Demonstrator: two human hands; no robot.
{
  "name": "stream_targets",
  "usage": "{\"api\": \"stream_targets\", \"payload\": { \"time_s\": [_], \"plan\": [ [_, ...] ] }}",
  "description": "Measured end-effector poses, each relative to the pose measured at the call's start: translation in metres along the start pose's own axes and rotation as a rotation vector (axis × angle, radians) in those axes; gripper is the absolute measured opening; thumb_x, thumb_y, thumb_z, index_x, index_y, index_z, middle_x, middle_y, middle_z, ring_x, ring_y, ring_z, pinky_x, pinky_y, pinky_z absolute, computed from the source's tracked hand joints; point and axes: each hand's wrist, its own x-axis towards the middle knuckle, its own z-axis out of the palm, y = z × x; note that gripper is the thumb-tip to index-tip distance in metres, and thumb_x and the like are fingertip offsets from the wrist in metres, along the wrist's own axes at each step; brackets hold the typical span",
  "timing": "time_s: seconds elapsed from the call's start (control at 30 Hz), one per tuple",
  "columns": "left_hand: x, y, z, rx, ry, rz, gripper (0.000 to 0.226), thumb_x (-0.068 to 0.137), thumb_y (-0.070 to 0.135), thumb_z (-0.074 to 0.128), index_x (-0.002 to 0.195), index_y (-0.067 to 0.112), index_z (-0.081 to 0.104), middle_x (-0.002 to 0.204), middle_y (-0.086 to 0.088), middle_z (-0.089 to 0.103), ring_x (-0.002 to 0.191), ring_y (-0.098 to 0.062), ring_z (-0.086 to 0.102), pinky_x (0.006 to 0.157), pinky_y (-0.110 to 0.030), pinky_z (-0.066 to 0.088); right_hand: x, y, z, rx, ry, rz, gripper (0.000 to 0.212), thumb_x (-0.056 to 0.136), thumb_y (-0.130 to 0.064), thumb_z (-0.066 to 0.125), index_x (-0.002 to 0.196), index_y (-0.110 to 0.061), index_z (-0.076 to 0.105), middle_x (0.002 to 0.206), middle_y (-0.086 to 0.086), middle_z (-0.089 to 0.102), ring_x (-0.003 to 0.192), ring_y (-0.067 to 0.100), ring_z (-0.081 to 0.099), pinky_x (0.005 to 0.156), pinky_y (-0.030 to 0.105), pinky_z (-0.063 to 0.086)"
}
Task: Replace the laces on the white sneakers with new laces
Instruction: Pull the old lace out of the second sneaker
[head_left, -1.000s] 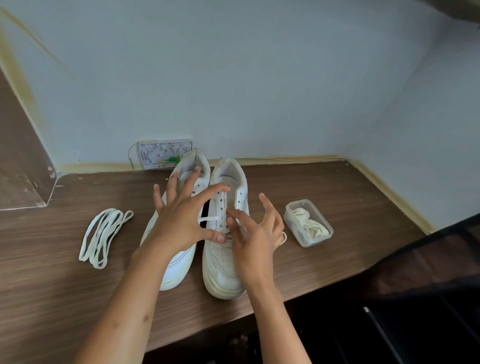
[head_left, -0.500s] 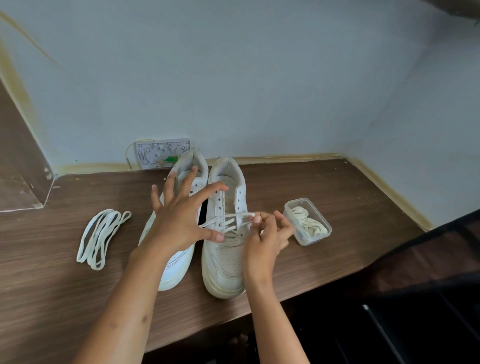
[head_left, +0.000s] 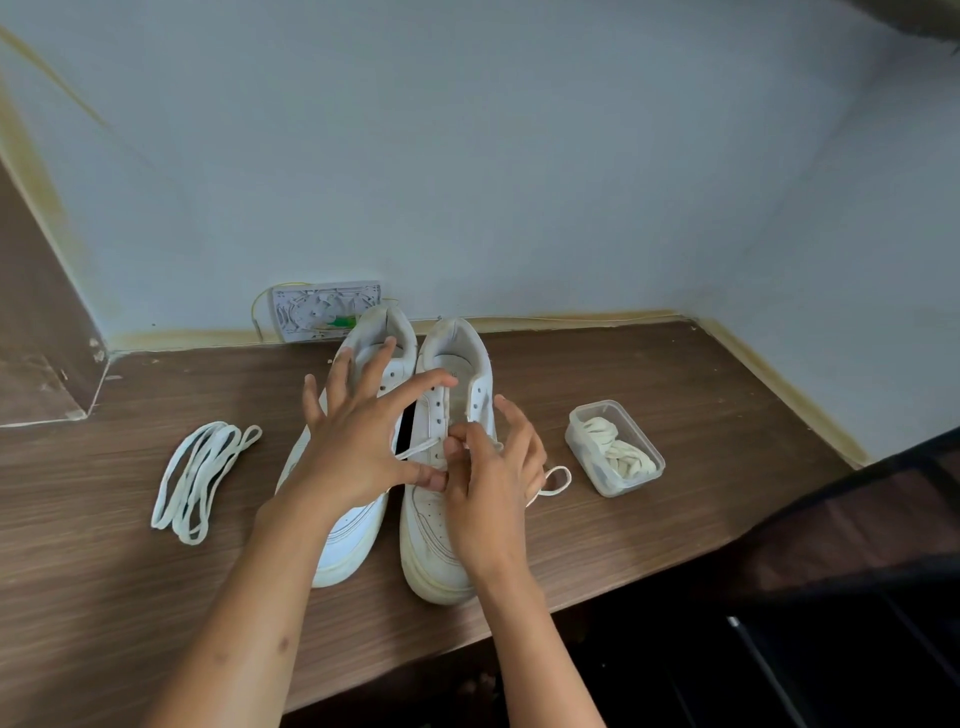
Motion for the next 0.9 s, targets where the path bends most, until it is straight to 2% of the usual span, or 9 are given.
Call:
{"api": "stream_targets", "payload": {
  "time_s": [0.1,0.17,0.27,0.33,0.43,0.53,0.6,0.73,0.9],
  "plan": [
    [0.0,-0.001,0.001,0.005,0.002,0.001,0.095,0.054,0.065,0.082,0.131,0.07,0.027,0.162,0.014,-0.014,0.146,-0.019,-0.025,0.115,-0.056,-0.014,-0.001,0.0,0.002,0.06,0.083,0.024,0.013,0.093,-0.015,0.061,0.099,-0.025,0.066,0.15,-0.006,0.024,0.138,0.015,0.012,0.112,0.042,0.019],
    [0.0,-0.002,0.0,-0.005,0.005,0.001,0.095,0.054,0.062,0.084,0.13,0.071,0.027,0.162,0.014,-0.012,0.146,-0.019,-0.025,0.115,-0.056,-0.015,0.0,0.0,0.002,0.106,0.28,0.108,0.022,0.09,-0.005,0.061,0.091,-0.026,0.066,0.143,-0.006,0.031,0.136,0.018,0.024,0.109,0.038,0.019],
    [0.0,-0.002,-0.001,-0.01,-0.006,0.002,0.094,0.055,0.06,0.085,0.125,0.075,0.024,0.162,0.014,-0.013,0.146,-0.02,-0.025,0.114,-0.056,-0.016,0.008,0.006,-0.006,0.285,0.634,0.275,0.023,0.092,-0.001,0.057,0.086,-0.023,0.062,0.132,-0.004,0.035,0.118,0.019,0.041,0.105,0.049,0.035],
    [0.0,-0.002,-0.001,-0.004,-0.011,0.002,0.094,0.055,0.061,0.084,0.122,0.077,0.02,0.162,0.014,-0.014,0.146,-0.02,-0.026,0.114,-0.056,-0.016,0.011,0.011,-0.012,0.336,0.694,0.383,0.017,0.097,-0.01,0.055,0.087,-0.02,0.063,0.128,-0.005,0.034,0.109,0.013,0.038,0.108,0.051,0.029],
    [0.0,-0.002,0.0,-0.009,-0.014,0.004,0.094,0.055,0.061,0.084,0.121,0.077,0.019,0.162,0.015,-0.015,0.146,-0.019,-0.026,0.114,-0.056,-0.016,0.01,0.009,-0.01,0.361,0.654,0.456,0.011,0.1,-0.018,0.053,0.094,-0.02,0.063,0.13,-0.004,0.034,0.107,0.012,0.035,0.109,0.053,0.026],
    [0.0,-0.003,0.0,-0.02,-0.009,0.003,0.094,0.054,0.061,0.084,0.123,0.076,0.022,0.162,0.015,-0.014,0.146,-0.019,-0.026,0.115,-0.056,-0.016,0.009,0.007,-0.01,0.292,0.573,0.162,0.016,0.096,-0.017,0.057,0.109,-0.026,0.06,0.138,-0.001,0.033,0.122,0.022,0.039,0.108,0.05,0.032],
    [0.0,-0.003,0.0,-0.022,-0.006,0.001,0.094,0.054,0.063,0.083,0.126,0.075,0.024,0.162,0.016,-0.014,0.146,-0.019,-0.025,0.115,-0.056,-0.015,0.01,0.007,-0.011,0.061,0.361,-0.051,0.02,0.094,-0.019,0.061,0.111,-0.029,0.063,0.146,0.0,0.033,0.134,0.028,0.03,0.114,0.034,0.018],
    [0.0,-0.003,0.001,-0.026,0.006,0.006,0.095,0.053,0.067,0.081,0.13,0.073,0.026,0.162,0.016,-0.012,0.147,-0.02,-0.025,0.115,-0.056,-0.014,0.002,0.004,0.0,-0.083,0.016,-0.099,0.018,0.101,-0.033,0.051,0.112,-0.032,0.065,0.154,-0.003,0.024,0.14,0.024,0.011,0.112,0.052,0.02],
    [-0.001,-0.002,-0.001,-0.019,-0.006,0.004,0.094,0.055,0.064,0.082,0.127,0.075,0.023,0.162,0.016,-0.013,0.146,-0.019,-0.025,0.115,-0.055,-0.015,0.006,0.007,0.001,0.038,0.134,-0.009,0.006,0.091,-0.027,0.067,0.09,-0.032,0.071,0.146,-0.009,0.033,0.137,0.018,0.017,0.11,0.043,0.017]
  ]
}}
